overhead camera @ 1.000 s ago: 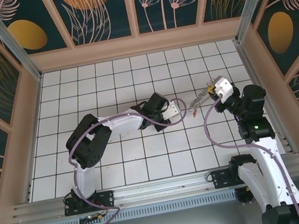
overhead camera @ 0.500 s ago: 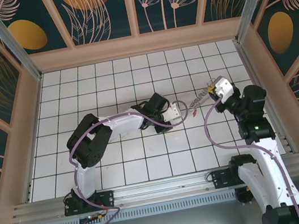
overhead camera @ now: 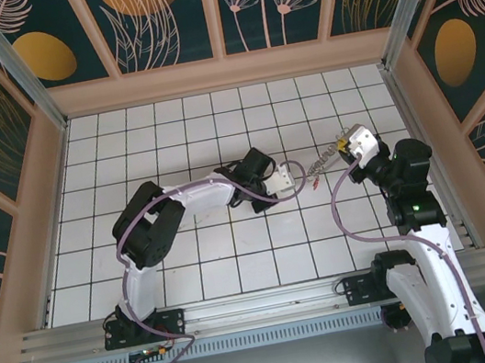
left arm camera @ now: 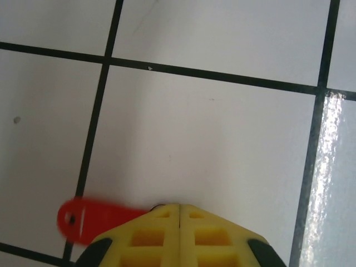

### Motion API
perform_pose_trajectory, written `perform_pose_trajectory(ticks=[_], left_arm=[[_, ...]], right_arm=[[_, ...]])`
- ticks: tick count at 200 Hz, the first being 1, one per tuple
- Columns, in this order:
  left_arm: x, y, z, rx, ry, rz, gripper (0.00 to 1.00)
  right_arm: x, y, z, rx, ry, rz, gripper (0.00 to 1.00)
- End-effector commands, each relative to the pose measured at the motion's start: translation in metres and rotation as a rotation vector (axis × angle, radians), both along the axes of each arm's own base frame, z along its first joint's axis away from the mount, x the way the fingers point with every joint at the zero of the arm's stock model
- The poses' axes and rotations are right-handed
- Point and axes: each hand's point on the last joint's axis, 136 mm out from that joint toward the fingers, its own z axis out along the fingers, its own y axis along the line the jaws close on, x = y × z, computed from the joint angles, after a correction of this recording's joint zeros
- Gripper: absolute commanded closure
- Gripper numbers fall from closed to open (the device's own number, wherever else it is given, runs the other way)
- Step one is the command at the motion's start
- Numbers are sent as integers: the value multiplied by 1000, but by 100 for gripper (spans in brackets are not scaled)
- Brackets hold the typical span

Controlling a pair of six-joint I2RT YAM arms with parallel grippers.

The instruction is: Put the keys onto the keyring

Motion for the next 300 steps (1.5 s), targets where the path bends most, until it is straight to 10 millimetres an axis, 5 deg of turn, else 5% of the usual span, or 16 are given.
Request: perform_pose_trajectory(ticks=[1,80,151,196,241,300], left_arm=[[0,4,5,-21,54,-5,100],[-3,5,31,-110,94,-92,100],[-26,9,139,-491,115,-290,100],[-36,20,192,-596,5,-349,100],[-51,23,235,-706,-44,-405,100],[-64,24,253,-780,-17,-435,100]], right_arm=[[-1,-2,10,-7,-49,-6,100],[-2,-1,10,-9,-52,-1,100],[-4,6,9,-17,-48,42,100],[-22,43,8,-66,-35,249,100],[-63,89,13,-61,-37,550,100],[-82,114,25,-38,-75,684,100]])
